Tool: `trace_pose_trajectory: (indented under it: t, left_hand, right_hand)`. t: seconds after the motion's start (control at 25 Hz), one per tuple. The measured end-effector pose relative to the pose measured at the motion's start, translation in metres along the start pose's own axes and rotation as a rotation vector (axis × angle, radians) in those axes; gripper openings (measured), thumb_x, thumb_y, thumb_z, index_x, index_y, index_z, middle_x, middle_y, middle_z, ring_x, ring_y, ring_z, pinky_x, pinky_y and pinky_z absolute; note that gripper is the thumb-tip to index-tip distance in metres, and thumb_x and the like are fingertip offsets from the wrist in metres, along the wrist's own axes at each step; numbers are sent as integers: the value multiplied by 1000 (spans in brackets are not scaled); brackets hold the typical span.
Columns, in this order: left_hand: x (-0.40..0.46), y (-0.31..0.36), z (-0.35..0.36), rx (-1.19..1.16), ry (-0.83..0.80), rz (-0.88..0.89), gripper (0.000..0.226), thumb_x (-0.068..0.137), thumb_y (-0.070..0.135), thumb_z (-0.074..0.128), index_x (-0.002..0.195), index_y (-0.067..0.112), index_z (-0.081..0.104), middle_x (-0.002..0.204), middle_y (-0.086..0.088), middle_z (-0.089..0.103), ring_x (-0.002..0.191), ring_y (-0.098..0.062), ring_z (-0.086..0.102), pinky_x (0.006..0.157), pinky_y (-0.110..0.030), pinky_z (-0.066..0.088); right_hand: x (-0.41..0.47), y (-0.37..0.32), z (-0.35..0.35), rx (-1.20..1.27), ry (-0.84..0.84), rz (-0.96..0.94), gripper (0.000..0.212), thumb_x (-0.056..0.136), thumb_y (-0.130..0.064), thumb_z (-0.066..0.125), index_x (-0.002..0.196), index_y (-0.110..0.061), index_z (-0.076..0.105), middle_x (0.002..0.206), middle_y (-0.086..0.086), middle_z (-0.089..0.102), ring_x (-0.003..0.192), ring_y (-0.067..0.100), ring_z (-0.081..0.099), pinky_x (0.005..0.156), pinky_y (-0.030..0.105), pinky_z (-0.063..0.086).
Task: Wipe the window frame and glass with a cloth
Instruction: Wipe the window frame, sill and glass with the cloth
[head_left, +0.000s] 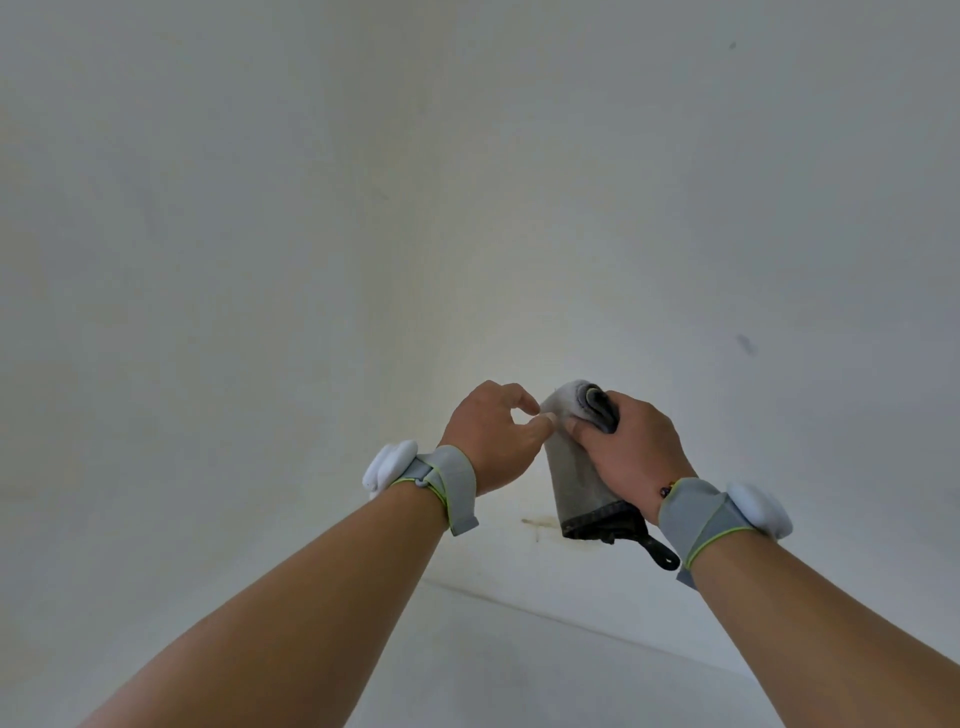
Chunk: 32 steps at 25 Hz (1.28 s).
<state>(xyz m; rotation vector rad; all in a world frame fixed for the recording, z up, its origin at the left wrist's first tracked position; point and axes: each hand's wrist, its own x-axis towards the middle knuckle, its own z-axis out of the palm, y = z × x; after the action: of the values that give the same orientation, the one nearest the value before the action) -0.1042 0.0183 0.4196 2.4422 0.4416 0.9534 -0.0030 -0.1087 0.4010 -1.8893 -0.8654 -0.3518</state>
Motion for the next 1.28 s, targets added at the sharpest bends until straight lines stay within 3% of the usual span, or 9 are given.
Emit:
trace_pose_trajectory:
  t: [0.4, 0.6, 0.88, 1.0, 1.28]
  left_hand:
    - [-59, -52, -119, 212, 122, -140, 34, 86, 44, 57, 111, 23, 65, 119, 0, 60, 108, -17, 56, 84, -26, 42]
    - [-96, -70, -184, 286, 169, -169, 36, 84, 43, 57, 113, 23, 64, 119, -1, 61, 108, -19, 57, 91, -32, 48]
    - [-148, -99, -269, 223, 268, -271, 24, 84, 36, 63, 99, 18, 69, 98, -2, 71, 93, -21, 65, 84, -34, 54]
    - [-174, -113, -306, 302, 278, -313, 25, 84, 38, 62, 100, 20, 68, 99, -1, 71, 91, -20, 64, 80, -29, 53]
    - [-221, -138, -357, 400, 300, -420, 32, 83, 41, 62, 107, 20, 67, 108, -2, 69, 100, -21, 63, 87, -29, 51]
  right_hand:
    - [-34, -111, 69, 128, -123, -184, 20, 86, -34, 65, 90, -15, 65, 83, 1, 67, 80, 23, 60, 70, 31, 47]
    - [-59, -175, 100, 168, -131, -257, 20, 86, -33, 66, 91, -14, 66, 83, 3, 68, 82, 25, 61, 72, 33, 50]
    - [-102, -255, 143, 218, -163, -347, 23, 84, -36, 68, 87, -14, 66, 80, 3, 67, 78, 26, 60, 69, 31, 47]
    - [-123, -289, 164, 244, -171, -382, 22, 83, -35, 68, 85, -13, 66, 78, 4, 67, 78, 26, 60, 68, 31, 46]
    - [-149, -341, 206, 284, -224, -447, 22, 82, -33, 67, 85, -11, 66, 78, 5, 68, 78, 28, 61, 69, 31, 48]
